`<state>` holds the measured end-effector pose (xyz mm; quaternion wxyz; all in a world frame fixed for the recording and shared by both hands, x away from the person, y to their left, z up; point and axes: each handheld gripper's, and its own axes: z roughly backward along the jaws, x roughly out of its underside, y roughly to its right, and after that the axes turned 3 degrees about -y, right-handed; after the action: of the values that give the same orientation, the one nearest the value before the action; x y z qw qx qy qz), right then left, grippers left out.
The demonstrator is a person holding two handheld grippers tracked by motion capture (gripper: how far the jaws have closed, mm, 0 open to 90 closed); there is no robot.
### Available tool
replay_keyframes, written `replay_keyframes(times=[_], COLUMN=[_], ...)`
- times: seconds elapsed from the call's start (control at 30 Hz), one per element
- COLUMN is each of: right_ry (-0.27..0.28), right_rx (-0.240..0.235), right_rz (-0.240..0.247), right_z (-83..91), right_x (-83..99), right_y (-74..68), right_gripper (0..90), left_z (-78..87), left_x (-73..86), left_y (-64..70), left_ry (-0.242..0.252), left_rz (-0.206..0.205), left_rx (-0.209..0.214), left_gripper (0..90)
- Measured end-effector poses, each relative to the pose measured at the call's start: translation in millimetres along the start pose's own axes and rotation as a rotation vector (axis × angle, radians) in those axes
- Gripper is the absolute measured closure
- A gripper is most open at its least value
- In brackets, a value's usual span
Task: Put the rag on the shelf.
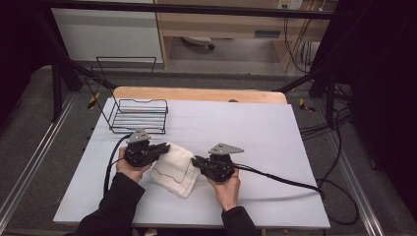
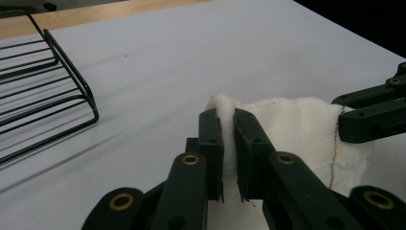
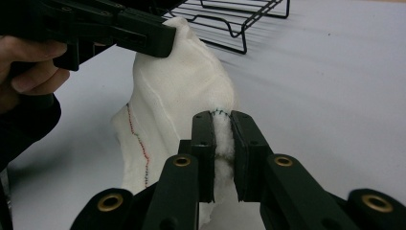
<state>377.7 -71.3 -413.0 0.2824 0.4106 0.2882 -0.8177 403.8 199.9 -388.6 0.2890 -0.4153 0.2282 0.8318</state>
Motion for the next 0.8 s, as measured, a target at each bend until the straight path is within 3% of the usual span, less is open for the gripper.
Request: replay_keyframes(times=[0.27,0.8], right_ry=[0.05,0.136], right_rx=[0.011,0.03], right_rz=[0.042,0.077], right_z=[7.0,20.1], right_x=[-11.4,-28.2], right_y=[-4.3,-8.4], right_gripper=[80.9,80.9], left_z=[12.8,28.6], left_x=[-4.7,-10.8], left_y=[2.8,9.4], left_ry=[0.061,0.168], left_rz=[0.001,-0.017], left_rx=[-0.011,-0.025], left_gripper=[82.1,82.1])
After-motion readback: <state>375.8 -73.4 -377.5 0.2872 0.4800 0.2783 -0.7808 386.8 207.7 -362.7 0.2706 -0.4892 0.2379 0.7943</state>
